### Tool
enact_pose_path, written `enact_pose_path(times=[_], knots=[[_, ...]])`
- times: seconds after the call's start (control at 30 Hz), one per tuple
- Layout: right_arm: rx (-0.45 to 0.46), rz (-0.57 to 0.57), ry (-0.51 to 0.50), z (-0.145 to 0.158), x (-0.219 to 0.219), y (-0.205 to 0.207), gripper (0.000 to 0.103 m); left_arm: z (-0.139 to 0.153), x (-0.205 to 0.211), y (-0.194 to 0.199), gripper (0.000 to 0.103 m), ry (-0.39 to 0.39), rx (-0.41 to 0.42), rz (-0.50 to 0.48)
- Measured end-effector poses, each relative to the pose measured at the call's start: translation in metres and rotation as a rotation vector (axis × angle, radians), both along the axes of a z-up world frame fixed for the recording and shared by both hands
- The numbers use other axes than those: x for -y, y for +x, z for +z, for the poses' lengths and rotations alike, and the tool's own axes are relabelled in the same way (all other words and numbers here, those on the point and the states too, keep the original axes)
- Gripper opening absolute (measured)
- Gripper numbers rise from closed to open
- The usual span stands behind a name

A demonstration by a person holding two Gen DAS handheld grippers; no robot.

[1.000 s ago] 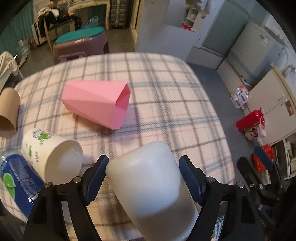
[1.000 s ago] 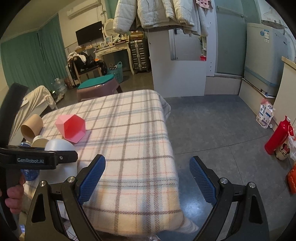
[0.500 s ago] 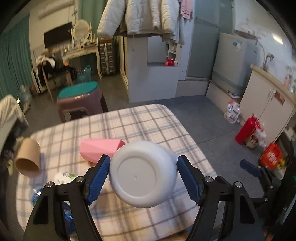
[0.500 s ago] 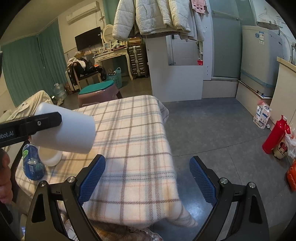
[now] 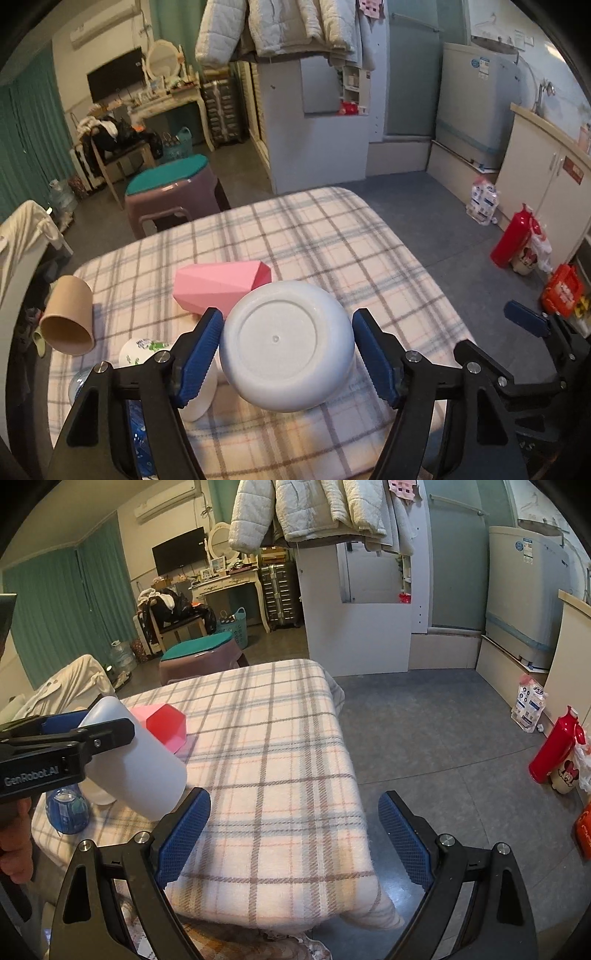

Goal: Flip cup upside down
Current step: 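Lower the inverted white cup onto the table and open the right gripper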

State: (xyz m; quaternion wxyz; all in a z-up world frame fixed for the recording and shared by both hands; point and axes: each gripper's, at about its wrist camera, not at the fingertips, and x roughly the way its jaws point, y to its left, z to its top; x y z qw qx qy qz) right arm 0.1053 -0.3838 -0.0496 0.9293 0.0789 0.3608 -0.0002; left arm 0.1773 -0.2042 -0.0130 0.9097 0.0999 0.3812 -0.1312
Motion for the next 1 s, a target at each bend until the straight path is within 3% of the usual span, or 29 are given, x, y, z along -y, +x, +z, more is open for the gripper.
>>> enact_pose_path(times=[0.37, 0.8, 0.87, 1.0], knots=[[-0.007, 0.0, -0.007, -0.003, -0.001, 0.003, 0.093, -0.02, 0.02, -0.002, 0.074, 0.035, 0.036, -0.024], [-0.008, -0.005, -0.011, -0.004, 0.0, 0.003, 0.093, -0.019, 0.024, -0.005, 0.073, -0.003, 0.037, -0.041], [-0.007, -0.004, -0.012, -0.004, 0.001, 0.002, 0.093, -0.019, 0.023, -0.005, 0.074, -0.014, 0.039, -0.033], [-0.003, -0.008, -0.021, -0.001, 0.001, -0.001, 0.093, -0.012, 0.019, -0.009, 0.087, -0.051, 0.069, -0.034]])
